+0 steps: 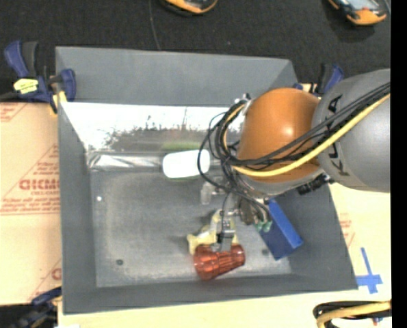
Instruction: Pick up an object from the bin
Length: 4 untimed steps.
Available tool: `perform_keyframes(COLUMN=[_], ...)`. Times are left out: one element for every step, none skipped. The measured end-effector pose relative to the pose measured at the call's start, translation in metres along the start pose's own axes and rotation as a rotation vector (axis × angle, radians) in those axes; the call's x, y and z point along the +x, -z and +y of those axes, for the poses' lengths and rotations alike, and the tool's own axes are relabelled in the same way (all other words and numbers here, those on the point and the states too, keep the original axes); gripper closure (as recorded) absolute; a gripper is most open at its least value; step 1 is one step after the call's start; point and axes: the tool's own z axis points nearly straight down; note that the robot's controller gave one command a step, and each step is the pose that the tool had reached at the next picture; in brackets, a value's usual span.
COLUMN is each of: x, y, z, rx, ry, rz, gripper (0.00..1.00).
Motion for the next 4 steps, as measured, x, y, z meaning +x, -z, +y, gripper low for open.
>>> perform_keyframes(x=[-0.002, 0.012, 0.012, 0.009], y=[0.004, -0.059, -0.127, -0.126], z=[0.0, -0.015, -0.05, -0.035], rx=[-0.001, 0.001, -0.004, 0.004], ry=[-0.002, 0.076, 0.059, 0.108], rz=[-0.008, -0.013, 0.016, -0.016], gripper=[0.0, 0.0, 0.0, 1.0])
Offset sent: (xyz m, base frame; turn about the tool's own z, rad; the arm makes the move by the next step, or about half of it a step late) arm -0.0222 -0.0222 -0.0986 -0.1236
